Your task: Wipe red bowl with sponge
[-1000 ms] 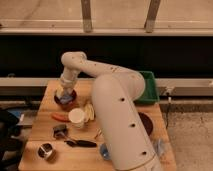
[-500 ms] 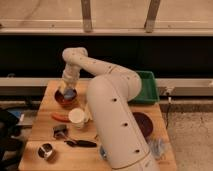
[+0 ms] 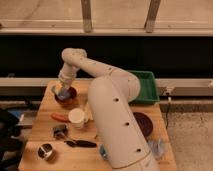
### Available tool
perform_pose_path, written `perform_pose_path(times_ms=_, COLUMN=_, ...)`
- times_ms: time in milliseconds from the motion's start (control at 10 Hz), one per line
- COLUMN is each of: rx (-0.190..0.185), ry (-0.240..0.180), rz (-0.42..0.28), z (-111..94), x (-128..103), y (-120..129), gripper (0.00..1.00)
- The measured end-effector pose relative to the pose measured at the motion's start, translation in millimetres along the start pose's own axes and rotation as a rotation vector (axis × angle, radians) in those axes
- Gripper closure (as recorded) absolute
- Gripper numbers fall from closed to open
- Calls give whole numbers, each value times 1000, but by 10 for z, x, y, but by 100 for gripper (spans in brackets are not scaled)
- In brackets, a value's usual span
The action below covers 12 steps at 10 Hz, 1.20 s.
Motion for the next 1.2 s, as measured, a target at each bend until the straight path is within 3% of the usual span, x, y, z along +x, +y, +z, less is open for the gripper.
perform_pose_path(times_ms=200, rx=6, ry=27, rz=16, z=35, x=105, y=28, gripper=100)
perform_pose_path(times_ms=400, rx=31, ry=95, rz=67, z=-14, x=350, y=-73, gripper=100)
perform_pose_path(times_ms=500, rx=53, ry=105, rz=91, z=-87, x=410, y=-144, gripper=100)
perform_pose_path(times_ms=900, rx=118, ry=87, rz=120, z=-337, x=338, y=-390, gripper=100)
perform_pose_path(times_ms=1200, rx=99, ry=72, rz=75, z=-208, x=82, y=-342, gripper=100)
